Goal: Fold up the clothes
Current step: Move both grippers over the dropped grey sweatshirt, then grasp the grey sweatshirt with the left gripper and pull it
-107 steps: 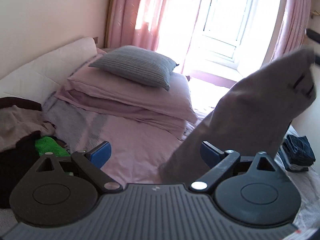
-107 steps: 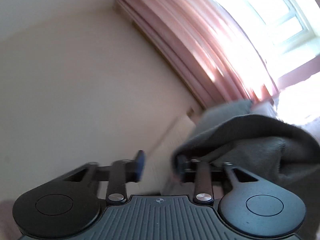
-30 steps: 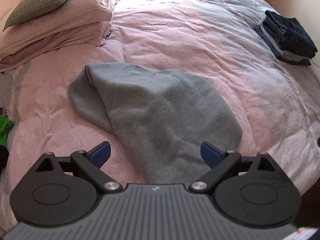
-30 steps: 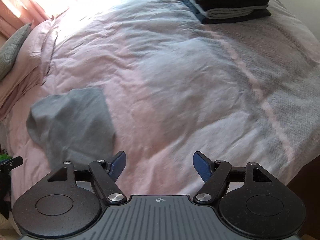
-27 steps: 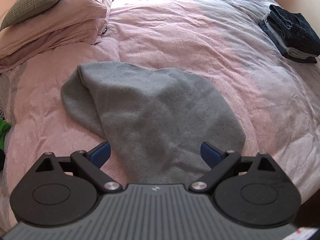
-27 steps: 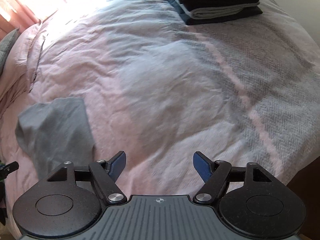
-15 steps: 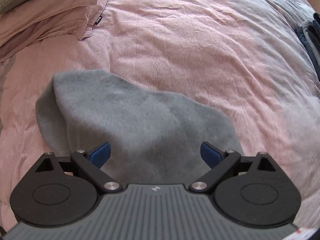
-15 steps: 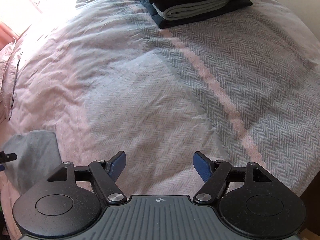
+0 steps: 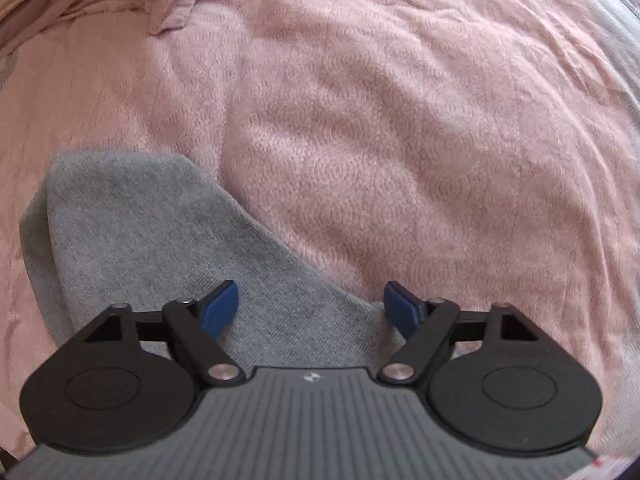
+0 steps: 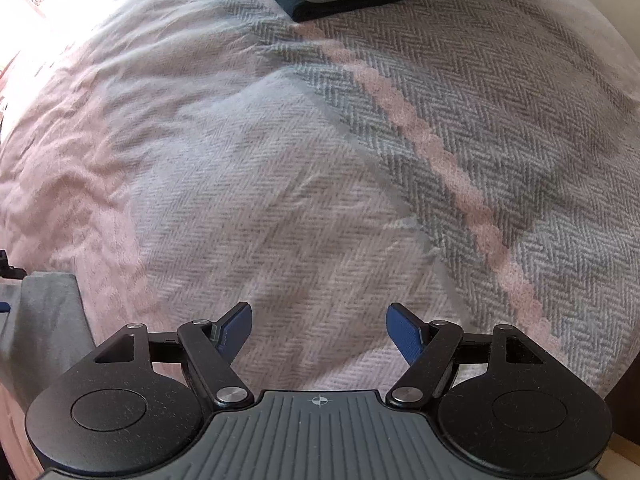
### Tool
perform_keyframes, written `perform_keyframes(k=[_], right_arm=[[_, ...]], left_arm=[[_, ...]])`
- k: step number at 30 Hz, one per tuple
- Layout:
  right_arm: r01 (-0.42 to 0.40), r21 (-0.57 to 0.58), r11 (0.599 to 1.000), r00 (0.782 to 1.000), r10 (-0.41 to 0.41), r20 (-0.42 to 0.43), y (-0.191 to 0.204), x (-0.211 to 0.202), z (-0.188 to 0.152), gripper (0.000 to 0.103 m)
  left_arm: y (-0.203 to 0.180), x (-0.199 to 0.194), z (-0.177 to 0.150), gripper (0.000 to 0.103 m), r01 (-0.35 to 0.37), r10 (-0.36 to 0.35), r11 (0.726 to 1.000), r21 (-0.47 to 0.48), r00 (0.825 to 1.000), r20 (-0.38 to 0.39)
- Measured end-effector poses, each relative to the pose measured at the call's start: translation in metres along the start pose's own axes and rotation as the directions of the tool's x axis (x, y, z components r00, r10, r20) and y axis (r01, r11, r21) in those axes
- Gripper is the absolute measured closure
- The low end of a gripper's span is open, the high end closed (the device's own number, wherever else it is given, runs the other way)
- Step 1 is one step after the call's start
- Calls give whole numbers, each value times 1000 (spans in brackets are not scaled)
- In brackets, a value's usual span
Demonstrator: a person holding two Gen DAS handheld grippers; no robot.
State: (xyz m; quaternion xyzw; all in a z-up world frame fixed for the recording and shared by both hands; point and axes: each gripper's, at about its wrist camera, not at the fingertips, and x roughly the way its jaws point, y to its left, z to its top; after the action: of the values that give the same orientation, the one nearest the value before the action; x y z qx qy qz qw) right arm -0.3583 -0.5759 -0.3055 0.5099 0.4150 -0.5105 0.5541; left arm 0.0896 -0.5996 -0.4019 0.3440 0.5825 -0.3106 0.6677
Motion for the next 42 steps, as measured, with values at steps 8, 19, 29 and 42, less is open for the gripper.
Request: perform_keyframes(k=[8,19,29,42], right_arm=[[-17,-65,998,1000,18,14,28,-3,6,32],[-66,-144,987,998,69,14,54,-6,-2,32],[-12,-10,1000,1000,12,-25,6,1,-18,32],[-80,-120,990,997,79,-10,49,-1,-10,32]], left_arm=[[31,-11,-27,103,100,-98,993,-58,994,38],[32,-38,-14,47,204,-199,970,-132,979,55],[-16,2,-12,74,82,-82,997,-6,994,-75],[163,-143,-181,99,170,-136,971,-170,971,196]])
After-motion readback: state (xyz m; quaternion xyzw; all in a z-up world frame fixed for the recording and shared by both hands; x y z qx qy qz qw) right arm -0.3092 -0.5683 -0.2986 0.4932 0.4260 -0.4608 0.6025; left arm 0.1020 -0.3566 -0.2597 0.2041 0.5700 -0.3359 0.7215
